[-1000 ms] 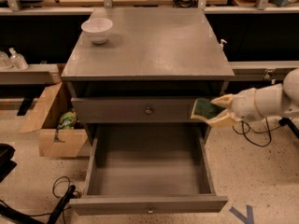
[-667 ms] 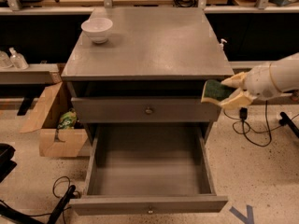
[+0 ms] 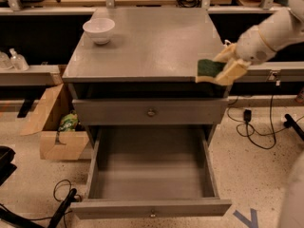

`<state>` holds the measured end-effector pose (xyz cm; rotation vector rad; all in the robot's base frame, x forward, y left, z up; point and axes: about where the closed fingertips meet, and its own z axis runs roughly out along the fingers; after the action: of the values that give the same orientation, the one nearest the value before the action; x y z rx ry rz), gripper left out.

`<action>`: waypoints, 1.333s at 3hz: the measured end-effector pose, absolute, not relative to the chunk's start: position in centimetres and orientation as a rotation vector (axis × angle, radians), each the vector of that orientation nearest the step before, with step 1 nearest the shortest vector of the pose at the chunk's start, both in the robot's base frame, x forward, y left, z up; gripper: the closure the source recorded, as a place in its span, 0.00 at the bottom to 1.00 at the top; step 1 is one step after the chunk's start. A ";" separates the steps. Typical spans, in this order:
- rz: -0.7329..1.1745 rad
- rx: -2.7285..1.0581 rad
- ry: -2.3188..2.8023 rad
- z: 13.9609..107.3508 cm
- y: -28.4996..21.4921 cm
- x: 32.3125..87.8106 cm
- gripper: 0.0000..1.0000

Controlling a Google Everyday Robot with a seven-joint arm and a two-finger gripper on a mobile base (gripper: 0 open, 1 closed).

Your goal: Pick sponge from middle drawer and place on counter

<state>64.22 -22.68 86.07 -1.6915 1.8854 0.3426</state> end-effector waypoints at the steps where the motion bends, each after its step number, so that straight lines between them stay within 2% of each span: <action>1: 0.399 -1.749 1.867 87.2 -18.6 67.7 1.00; 2: 0.356 -1.697 1.844 89.5 -16.8 71.2 1.00; 3: 0.239 -1.548 1.834 92.4 -16.9 75.5 1.00; 4: 0.212 -1.478 1.853 92.0 -17.0 77.5 1.00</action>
Offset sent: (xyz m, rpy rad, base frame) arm 0.1600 0.0559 0.1337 0.0582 -0.2010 -0.0467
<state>77.52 -17.04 92.01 -1.4783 1.8527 0.2115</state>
